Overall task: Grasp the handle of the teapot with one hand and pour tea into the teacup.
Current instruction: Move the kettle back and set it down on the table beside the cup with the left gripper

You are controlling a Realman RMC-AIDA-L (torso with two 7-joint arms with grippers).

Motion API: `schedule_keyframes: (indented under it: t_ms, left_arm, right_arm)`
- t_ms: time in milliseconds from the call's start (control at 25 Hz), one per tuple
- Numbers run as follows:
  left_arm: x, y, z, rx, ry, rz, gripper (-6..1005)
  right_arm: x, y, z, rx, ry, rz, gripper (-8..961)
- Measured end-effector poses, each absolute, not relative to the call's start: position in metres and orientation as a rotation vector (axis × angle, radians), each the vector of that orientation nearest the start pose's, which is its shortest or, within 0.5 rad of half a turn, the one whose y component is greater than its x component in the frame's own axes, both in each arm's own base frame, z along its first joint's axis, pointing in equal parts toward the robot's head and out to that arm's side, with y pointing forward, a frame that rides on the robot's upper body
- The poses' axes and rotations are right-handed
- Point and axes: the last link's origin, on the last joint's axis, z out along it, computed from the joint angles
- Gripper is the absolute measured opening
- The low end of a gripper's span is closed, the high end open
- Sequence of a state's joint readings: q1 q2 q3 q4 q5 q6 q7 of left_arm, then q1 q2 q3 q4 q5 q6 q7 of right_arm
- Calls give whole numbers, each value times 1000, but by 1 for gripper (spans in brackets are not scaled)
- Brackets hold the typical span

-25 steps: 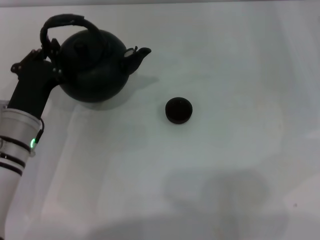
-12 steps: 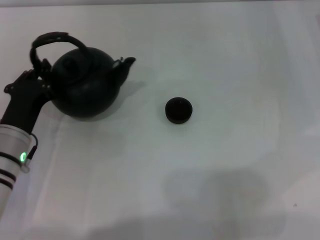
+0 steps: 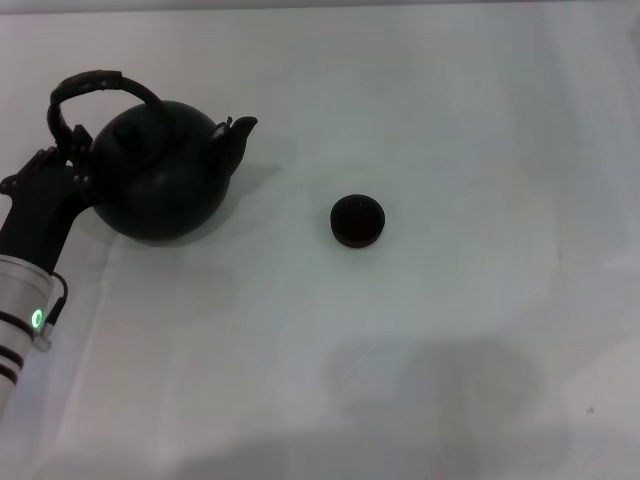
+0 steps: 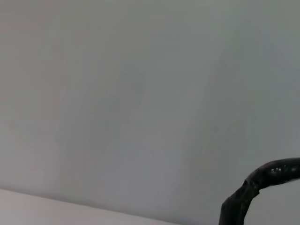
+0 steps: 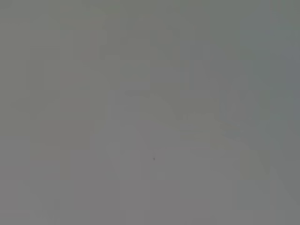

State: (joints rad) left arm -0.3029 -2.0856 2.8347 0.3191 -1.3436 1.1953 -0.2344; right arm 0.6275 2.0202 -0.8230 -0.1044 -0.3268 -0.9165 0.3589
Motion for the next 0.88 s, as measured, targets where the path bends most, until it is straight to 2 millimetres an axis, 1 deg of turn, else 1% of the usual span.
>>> schedule_keyframes:
  t_ms: [320,560,760,880]
  left_arm:
    - [-334,276,-65,-1646,-801,-734,97]
    - [-331,276,-66,-1663,-758,-713,122]
    - [-327,278,-64,-1666,-711,-712,156]
    - [-324,278,-64,-1681,-682,-719,207]
  right_arm:
    - [344,405,67,-1324,722,705,836]
    - [344,406,68,-1323,720,705,836]
    - [343,407,68,-1324,718,707,836]
    - [343,407,69,-1324,716,708,836]
